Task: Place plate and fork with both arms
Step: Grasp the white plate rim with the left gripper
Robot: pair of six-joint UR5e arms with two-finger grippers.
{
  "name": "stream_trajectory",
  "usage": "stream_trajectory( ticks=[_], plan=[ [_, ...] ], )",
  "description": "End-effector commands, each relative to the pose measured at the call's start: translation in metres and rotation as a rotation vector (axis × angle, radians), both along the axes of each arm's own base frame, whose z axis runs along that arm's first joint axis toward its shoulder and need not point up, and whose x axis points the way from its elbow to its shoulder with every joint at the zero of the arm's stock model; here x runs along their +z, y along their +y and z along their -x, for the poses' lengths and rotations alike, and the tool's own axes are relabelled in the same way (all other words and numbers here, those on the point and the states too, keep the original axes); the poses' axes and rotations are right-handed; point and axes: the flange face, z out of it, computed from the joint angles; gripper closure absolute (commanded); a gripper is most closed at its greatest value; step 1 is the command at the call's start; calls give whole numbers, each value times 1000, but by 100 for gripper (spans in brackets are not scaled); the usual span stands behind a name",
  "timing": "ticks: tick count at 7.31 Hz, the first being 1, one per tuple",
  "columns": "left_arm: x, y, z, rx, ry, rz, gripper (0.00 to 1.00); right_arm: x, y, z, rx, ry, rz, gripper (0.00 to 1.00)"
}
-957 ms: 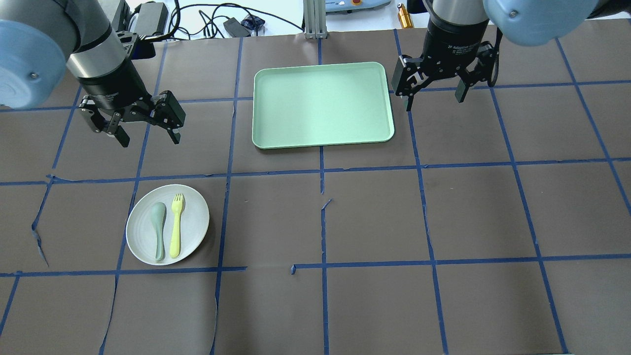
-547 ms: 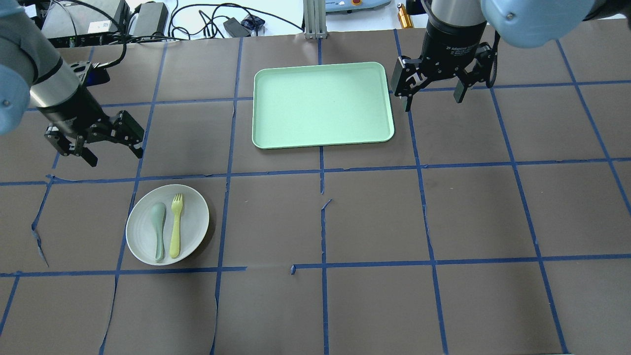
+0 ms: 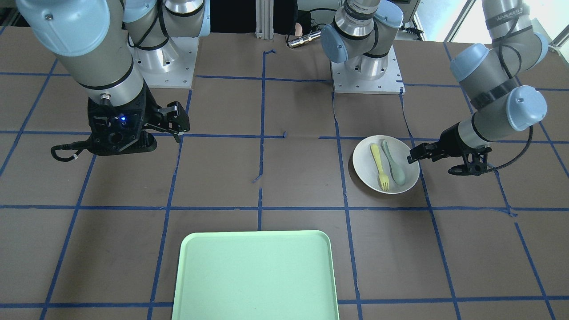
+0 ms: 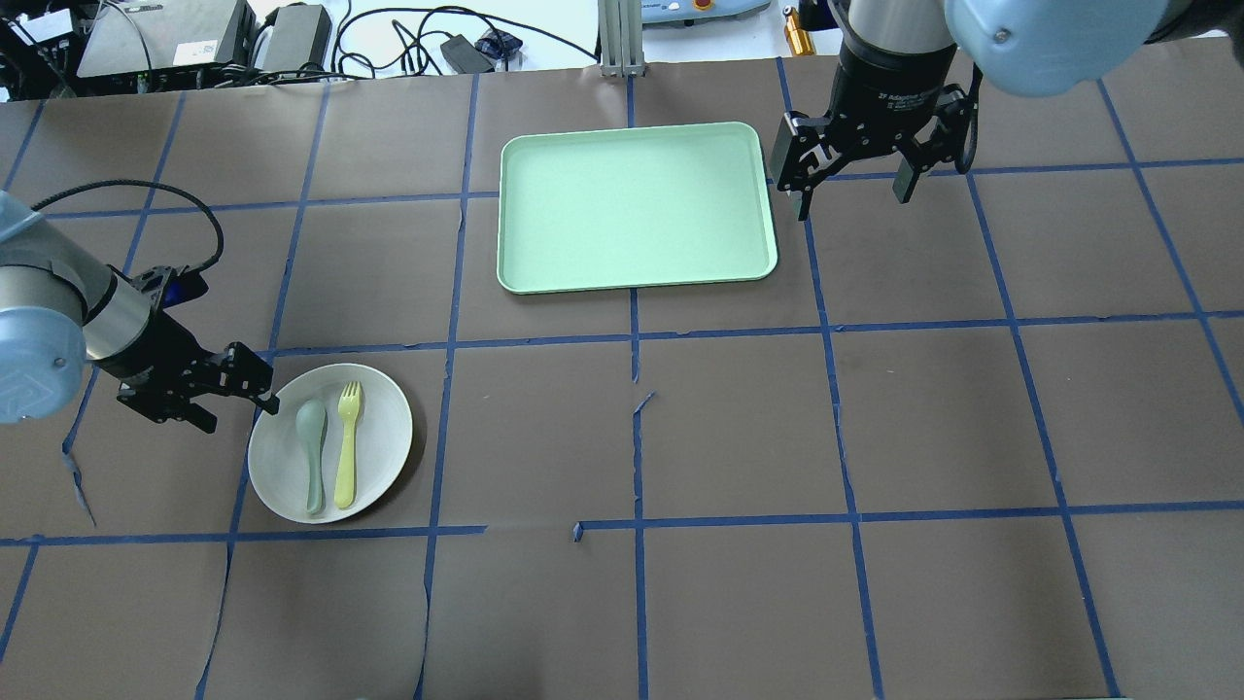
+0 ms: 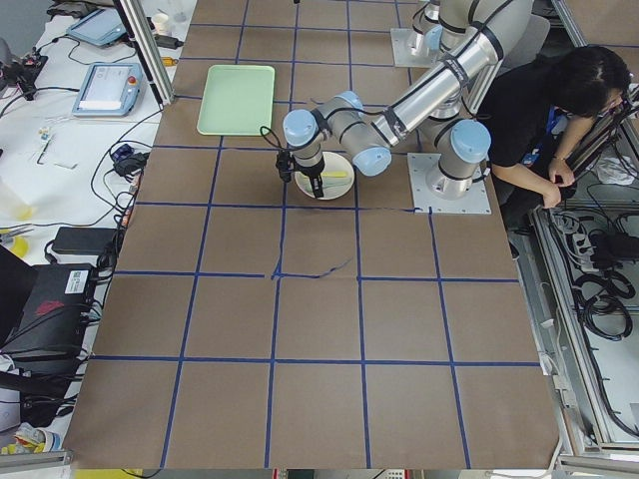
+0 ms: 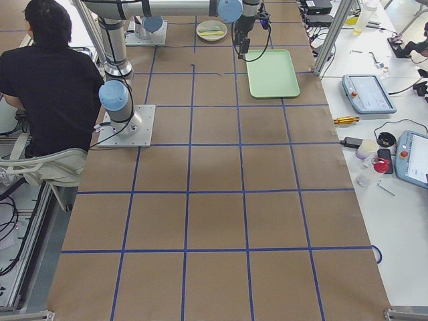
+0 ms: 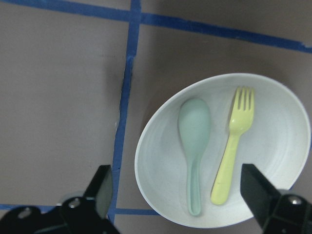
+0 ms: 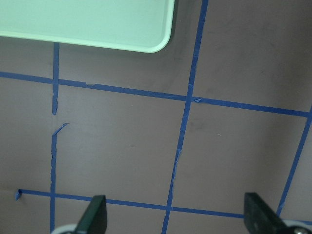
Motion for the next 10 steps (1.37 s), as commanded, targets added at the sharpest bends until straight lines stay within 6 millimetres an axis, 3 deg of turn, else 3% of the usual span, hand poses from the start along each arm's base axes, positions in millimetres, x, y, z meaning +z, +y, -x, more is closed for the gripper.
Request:
stream_trajectory(
  ticks=[1,4,5,6,7,10],
  plan=[
    [-28,9,-4,-50,43,-41,15,-5,-3,0,5,0,-9,0],
    [-44,15,-9,-57,66,-75,29,-10,-5,-1,5,1,-15,0],
    [-48,17,-12,-59,70,-83,40,-10,-5,-1,7,1,-14,0],
    [-49,18,-16,-63,55,-93,82,-10,-6,-1,7,1,-15,0],
    [-47,16,-18,-64,48,-91,100,-10,-6,-1,7,1,-15,0],
    [-31,3,-25,-59,40,-61,100,-9,-7,1,11,13,-2,0]
  ],
)
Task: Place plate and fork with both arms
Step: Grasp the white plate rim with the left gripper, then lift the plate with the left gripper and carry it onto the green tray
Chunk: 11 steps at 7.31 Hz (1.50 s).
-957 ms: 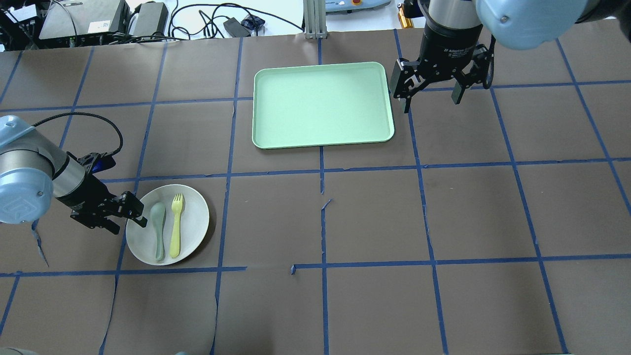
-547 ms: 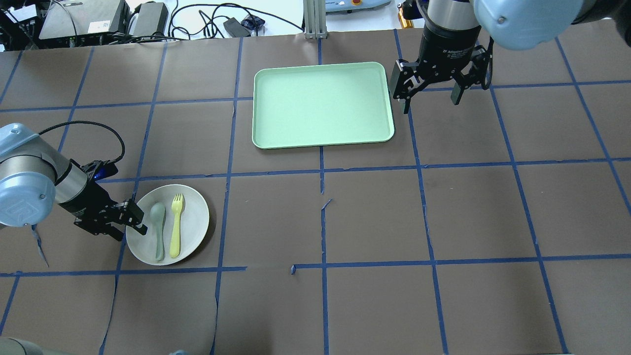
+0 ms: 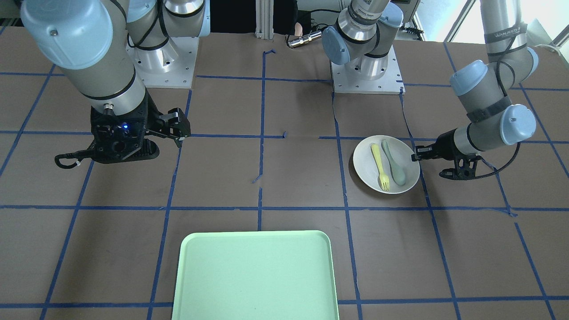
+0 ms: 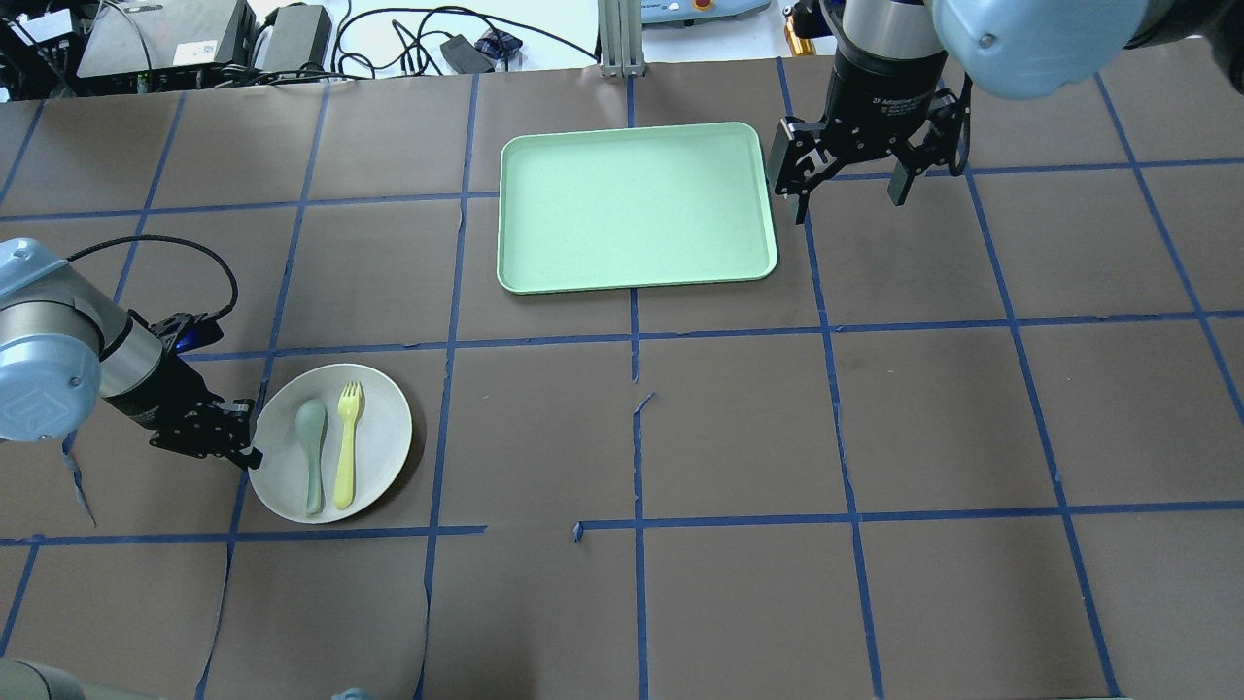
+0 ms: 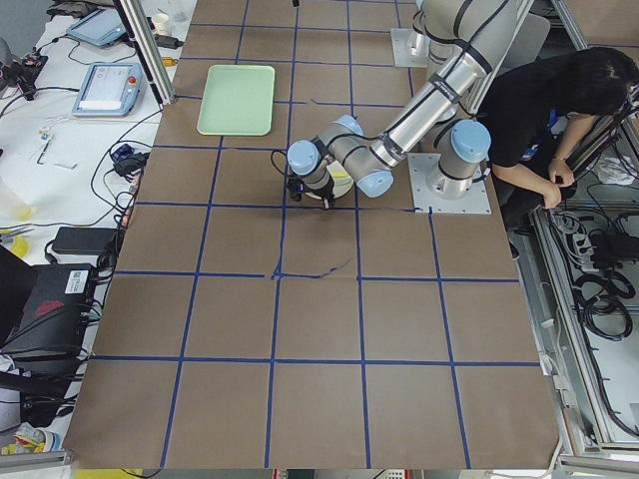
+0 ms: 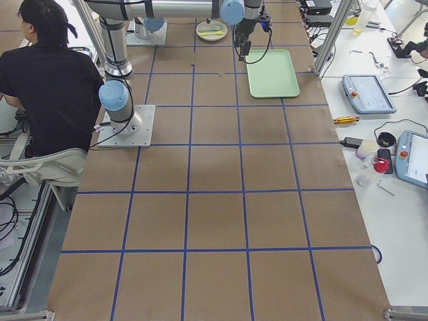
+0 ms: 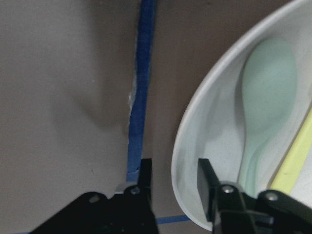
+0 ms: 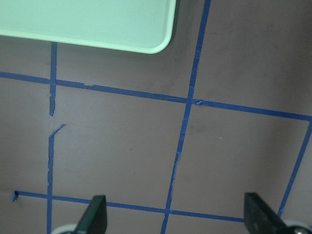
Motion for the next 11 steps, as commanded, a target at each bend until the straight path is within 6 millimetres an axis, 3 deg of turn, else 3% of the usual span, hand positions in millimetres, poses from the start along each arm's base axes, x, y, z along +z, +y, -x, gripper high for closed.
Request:
stream_trajectory(
  ticks=[1,3,5,6,8,9,11],
  plan=[
    [19,-10,-5,8,4,22,100,-1,-2,2,1,11,2,0],
    [48,-25,-3,58,99,42,100,-1,-2,2,1,11,4,0],
    [88,-56,-5,152,146,12,100,-1,-2,2,1,11,4,0],
    [98,-81,26,158,148,23,100,-1,-2,2,1,11,4,0],
    [123,-153,132,123,122,115,100,-1,-2,2,0,11,5,0],
    [121,-183,163,76,120,131,100,-1,-2,3,-2,11,5,0],
    [94,-240,239,50,120,151,100,-3,-3,3,-5,9,0,0]
  ],
)
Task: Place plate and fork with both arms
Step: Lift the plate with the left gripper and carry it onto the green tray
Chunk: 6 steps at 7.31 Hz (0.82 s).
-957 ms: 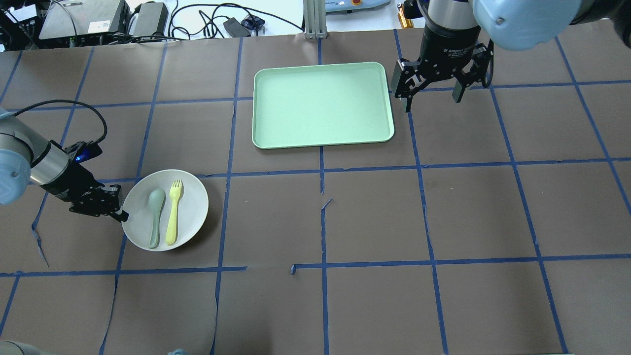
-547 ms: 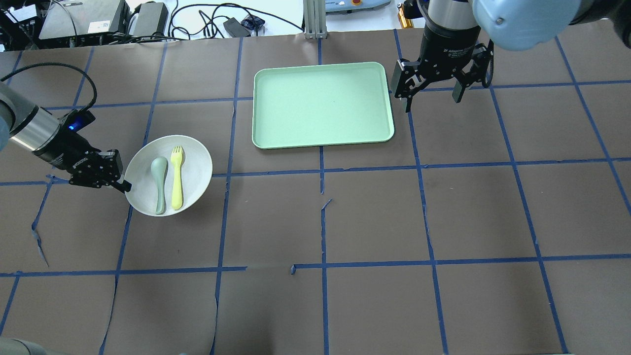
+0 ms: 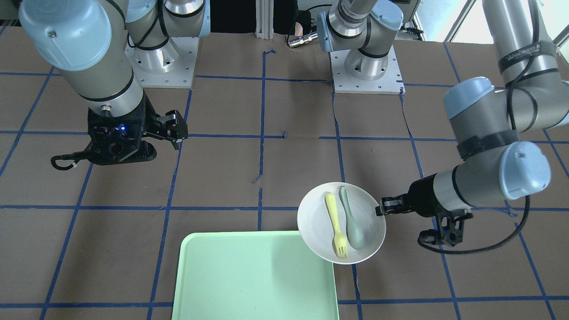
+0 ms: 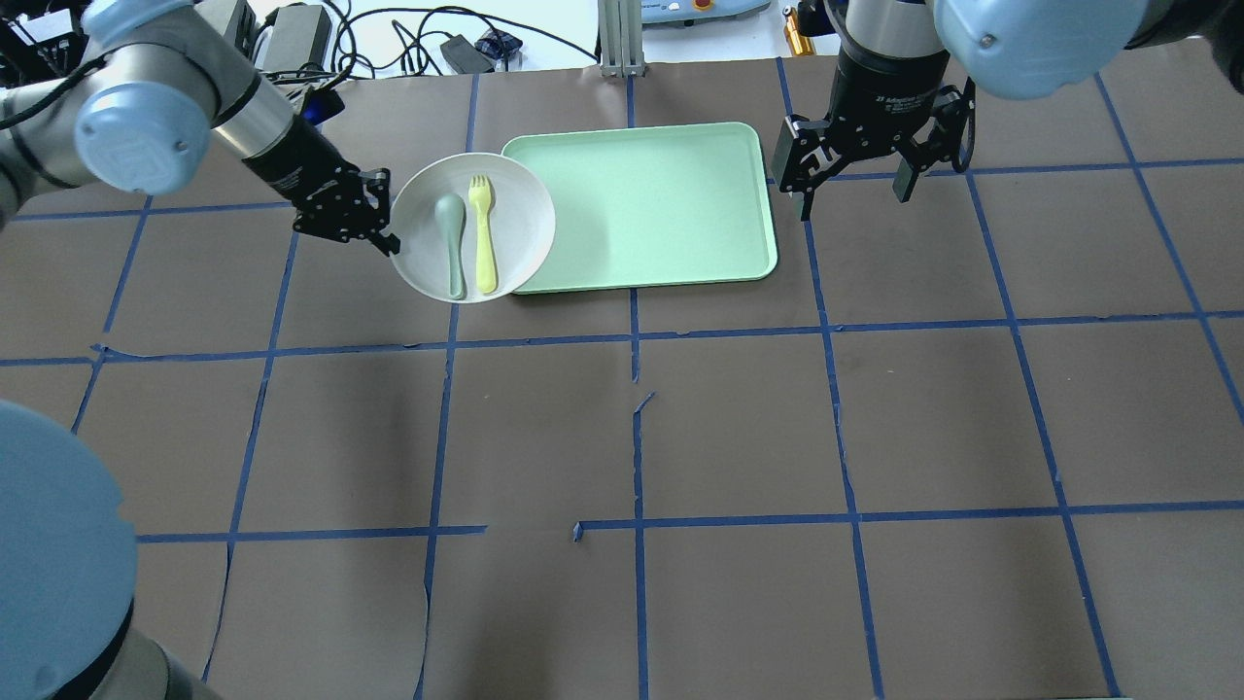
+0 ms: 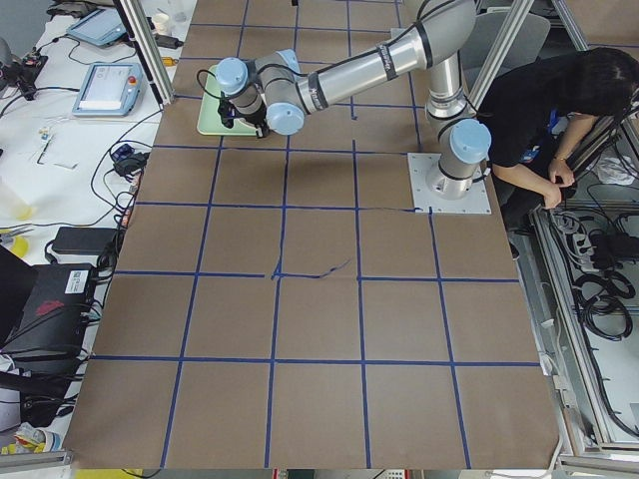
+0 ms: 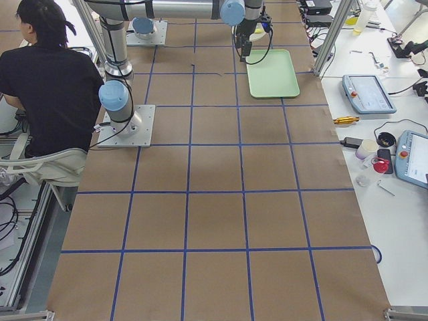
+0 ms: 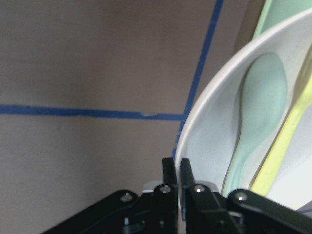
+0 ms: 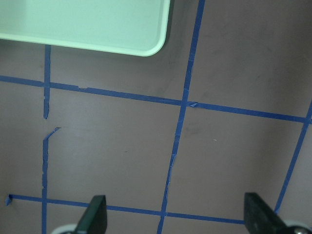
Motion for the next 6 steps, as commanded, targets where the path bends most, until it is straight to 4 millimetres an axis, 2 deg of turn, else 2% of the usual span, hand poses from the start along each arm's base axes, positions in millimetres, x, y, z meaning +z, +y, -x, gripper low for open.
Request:
stream_trajectory(
  ticks=[1,2,3,4,6],
  plan=[
    [-23,-60,77,-16,11,28,100,0,0,0,-2,0,0,0],
    [-30,-82,100,-37,20,47,100,0,-1,1,-2,0,0,0],
    [-47,-96,124,-28,16,32,100,0,-1,3,-5,1,0,0],
    [-61,-100,146,-33,11,18,100,0,-1,3,-5,0,0,0],
    [-86,-103,163,-60,13,32,100,-1,-1,3,-5,0,-1,0]
  ],
)
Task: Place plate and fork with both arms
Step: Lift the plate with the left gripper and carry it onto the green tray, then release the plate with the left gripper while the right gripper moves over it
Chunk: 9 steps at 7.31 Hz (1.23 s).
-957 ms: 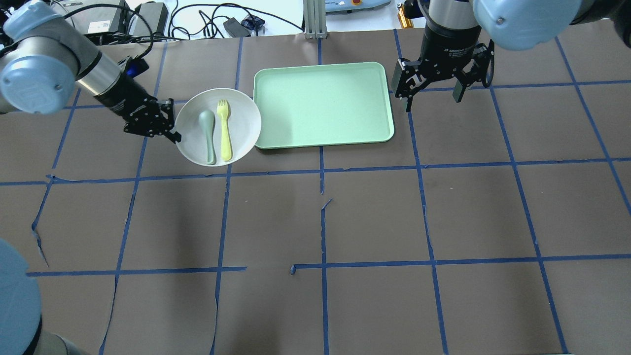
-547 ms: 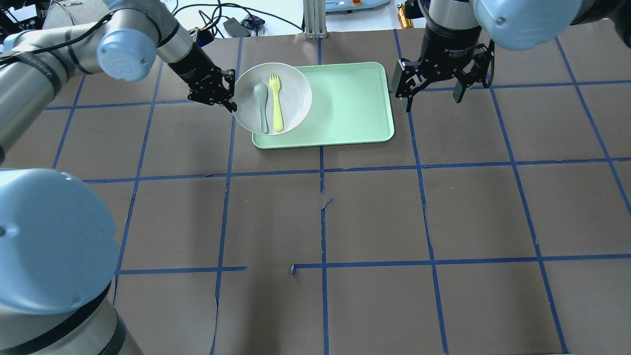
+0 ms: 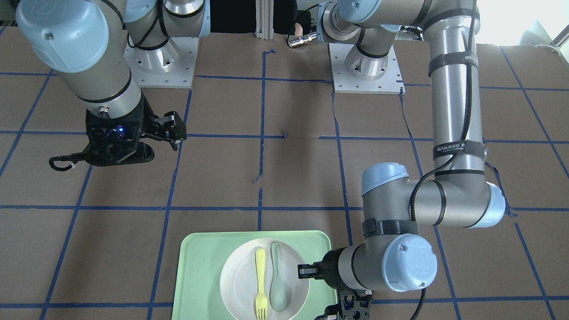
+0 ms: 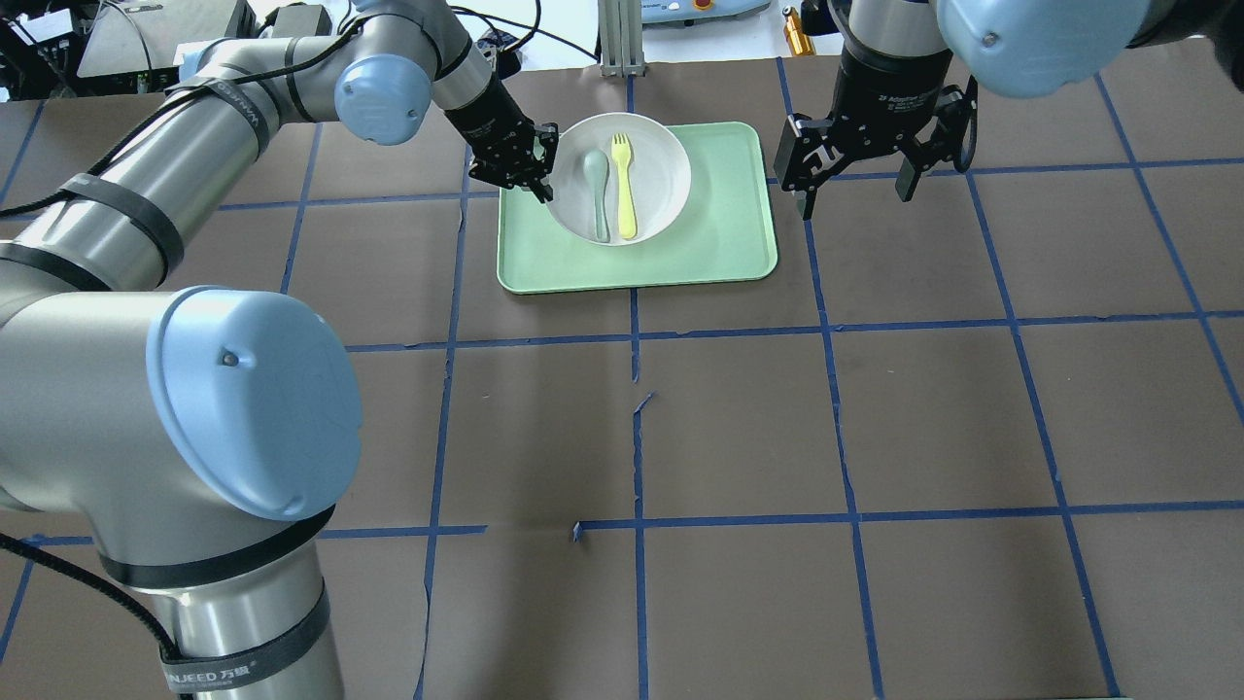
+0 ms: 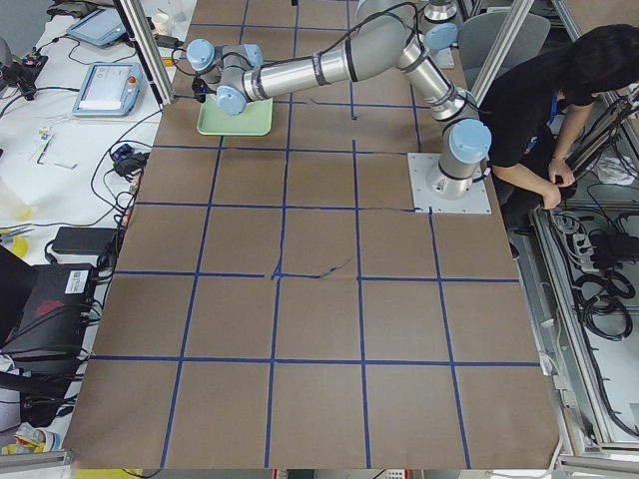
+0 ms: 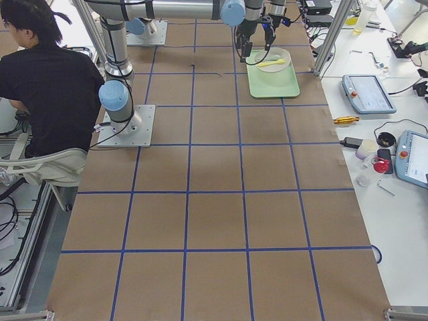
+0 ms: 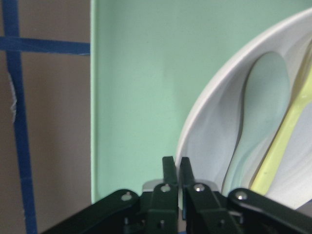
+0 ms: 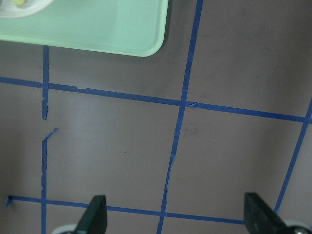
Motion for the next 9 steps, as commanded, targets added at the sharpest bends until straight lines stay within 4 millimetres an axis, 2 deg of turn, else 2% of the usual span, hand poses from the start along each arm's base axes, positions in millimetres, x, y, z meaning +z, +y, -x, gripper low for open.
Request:
stream_trajectory(
  ticks=[1,2,3,4,5,6,7,8,9],
  plan=[
    [-27,-5,21,-31,4,28,100,-1,0,0,0,-1,-3,0],
    [-33,-1,33,-51,2,21,100,-1,0,0,0,0,-1,0],
    [-28,-2,36,-43,2,46,17,0,-1,0,1,-2,5,0],
    [-20,-7,37,-39,11,122,0,-9,-15,-1,0,-6,41,0],
    [-9,2,35,-38,1,113,0,-21,-37,-5,-2,-19,112,0],
    [3,12,17,-23,-13,101,0,-39,-59,-7,-13,-25,164,0],
    [31,21,-34,19,-80,83,0,-62,-78,-14,-25,-35,199,0],
    [53,39,-72,5,-96,47,0,-85,-95,-29,-48,-43,248,11],
    [65,57,-116,-48,-189,29,0,-108,-103,-51,-63,-46,252,26]
  ],
)
